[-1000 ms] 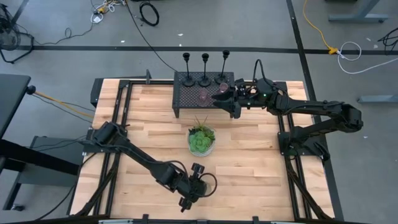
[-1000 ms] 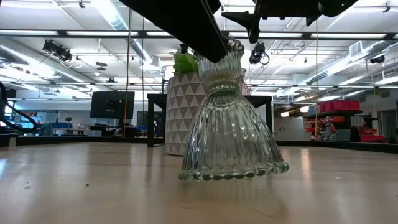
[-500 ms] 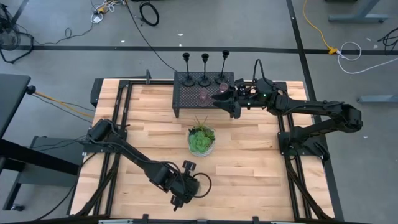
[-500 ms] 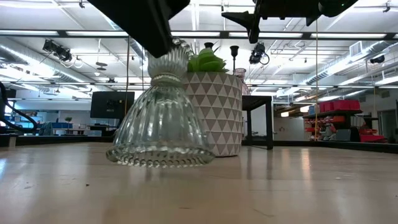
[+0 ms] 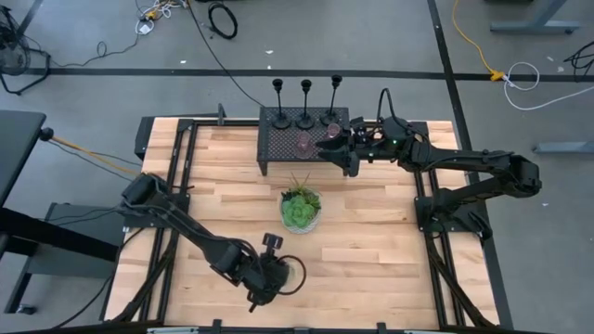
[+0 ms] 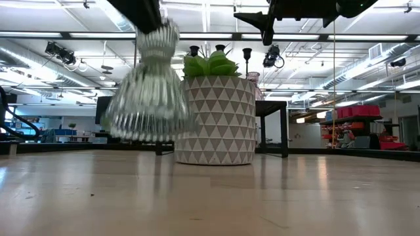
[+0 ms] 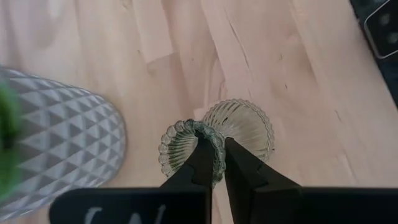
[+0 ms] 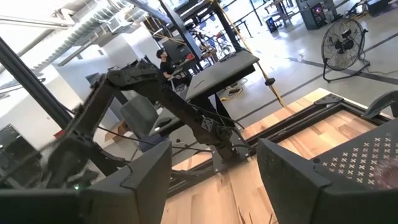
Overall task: Pick & Place candle stick holders
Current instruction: Put the green glass candle holder on the shelf aligned with the left black candle holder
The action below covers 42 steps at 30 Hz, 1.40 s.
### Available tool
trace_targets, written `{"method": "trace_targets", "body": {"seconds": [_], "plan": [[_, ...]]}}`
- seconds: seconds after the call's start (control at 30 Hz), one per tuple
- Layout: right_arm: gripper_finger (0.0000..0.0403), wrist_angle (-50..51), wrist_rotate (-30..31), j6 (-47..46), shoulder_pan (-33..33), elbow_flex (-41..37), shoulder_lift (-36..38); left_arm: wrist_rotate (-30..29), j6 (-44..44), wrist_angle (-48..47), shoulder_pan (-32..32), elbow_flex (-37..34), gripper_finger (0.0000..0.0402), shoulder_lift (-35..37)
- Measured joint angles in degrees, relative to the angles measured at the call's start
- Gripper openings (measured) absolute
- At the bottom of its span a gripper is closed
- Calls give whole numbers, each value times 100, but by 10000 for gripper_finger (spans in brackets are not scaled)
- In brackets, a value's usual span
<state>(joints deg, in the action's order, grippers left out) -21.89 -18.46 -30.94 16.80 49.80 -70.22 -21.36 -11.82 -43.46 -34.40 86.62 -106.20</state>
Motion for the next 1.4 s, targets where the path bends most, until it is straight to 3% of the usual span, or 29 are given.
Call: {"method": "trace_targets", "body": {"seconds": [0.4,0.67,1.07,1.4], "plan": [[236,2,-1,-1,0,0,0,-460,-111,-686,-44,9,18,1282],[236,4,0,-2,-1,0,0,-890,4,-959,267,9,17,2101],[236,4,-2,-2,-2,0,0,-1038,585,-1312,1310,14,18,2504],[236,6,0,0,0,0,0,-898,1319,-1387,2564,16,18,2532]]}}
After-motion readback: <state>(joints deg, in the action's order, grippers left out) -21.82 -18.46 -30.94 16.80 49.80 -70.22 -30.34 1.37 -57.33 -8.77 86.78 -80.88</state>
